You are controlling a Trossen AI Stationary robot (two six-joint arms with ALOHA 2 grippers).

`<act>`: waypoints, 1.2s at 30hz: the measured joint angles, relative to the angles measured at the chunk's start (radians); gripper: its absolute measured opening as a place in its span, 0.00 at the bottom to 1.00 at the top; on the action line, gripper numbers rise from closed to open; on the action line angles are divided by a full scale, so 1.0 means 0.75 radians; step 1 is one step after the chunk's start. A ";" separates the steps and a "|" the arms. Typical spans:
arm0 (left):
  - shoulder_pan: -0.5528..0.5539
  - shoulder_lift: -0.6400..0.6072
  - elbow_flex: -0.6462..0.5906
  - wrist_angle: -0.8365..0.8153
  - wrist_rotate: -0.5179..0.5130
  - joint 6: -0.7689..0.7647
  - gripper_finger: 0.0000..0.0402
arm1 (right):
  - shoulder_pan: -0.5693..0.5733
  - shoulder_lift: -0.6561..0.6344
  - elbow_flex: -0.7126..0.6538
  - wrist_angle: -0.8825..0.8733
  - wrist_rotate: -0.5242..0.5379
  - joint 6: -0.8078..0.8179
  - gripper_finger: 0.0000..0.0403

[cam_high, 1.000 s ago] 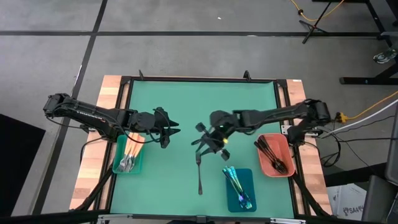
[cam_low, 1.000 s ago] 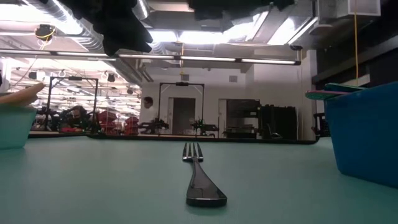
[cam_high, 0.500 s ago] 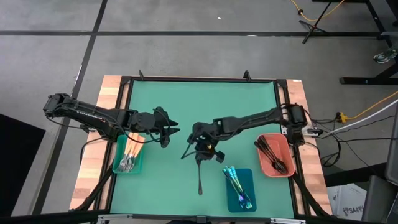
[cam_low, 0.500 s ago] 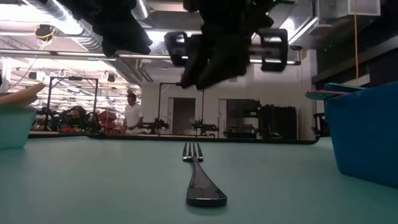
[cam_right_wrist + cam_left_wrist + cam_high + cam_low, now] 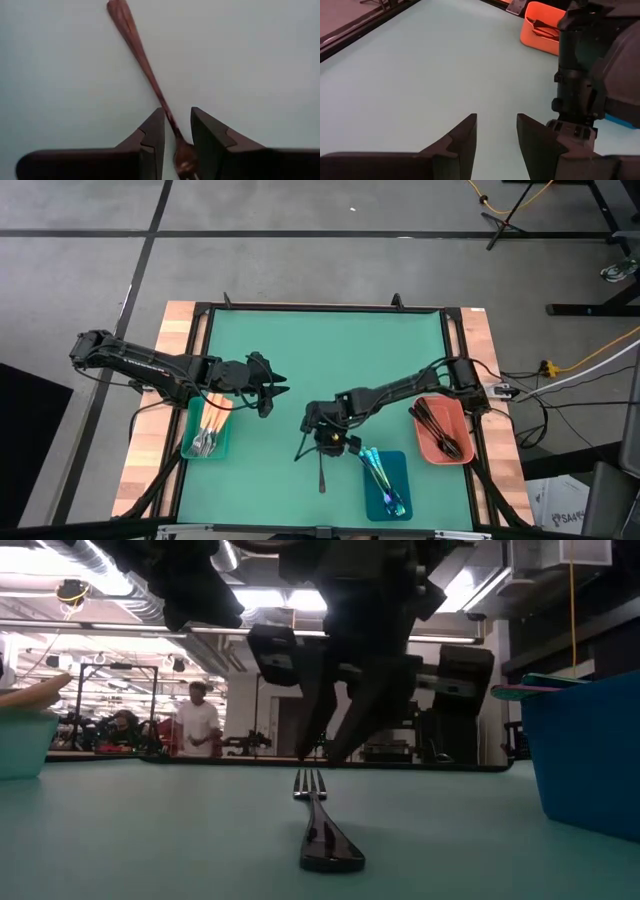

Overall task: Sort silverware by color (type)
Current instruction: Put the black fork into the orange bin

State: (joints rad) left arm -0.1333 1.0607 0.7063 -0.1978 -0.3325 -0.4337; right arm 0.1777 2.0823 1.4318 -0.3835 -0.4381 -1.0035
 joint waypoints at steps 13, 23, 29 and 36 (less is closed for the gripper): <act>0.000 0.000 0.000 -0.004 0.000 0.001 0.33 | -0.004 0.042 0.008 0.021 -0.045 0.005 0.21; 0.004 0.000 0.000 -0.015 -0.009 0.001 0.33 | -0.033 0.055 0.013 0.033 -0.034 0.007 0.21; 0.004 0.000 0.000 -0.019 -0.010 0.001 0.33 | -0.056 0.089 0.012 0.013 -0.070 0.030 0.21; 0.004 0.000 -0.001 -0.026 -0.025 0.000 0.33 | -0.061 0.124 0.014 0.017 -0.145 0.062 0.21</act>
State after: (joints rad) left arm -0.1302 1.0607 0.7059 -0.2169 -0.3510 -0.4335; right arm 0.1322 2.1754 1.4422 -0.3708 -0.5472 -0.9567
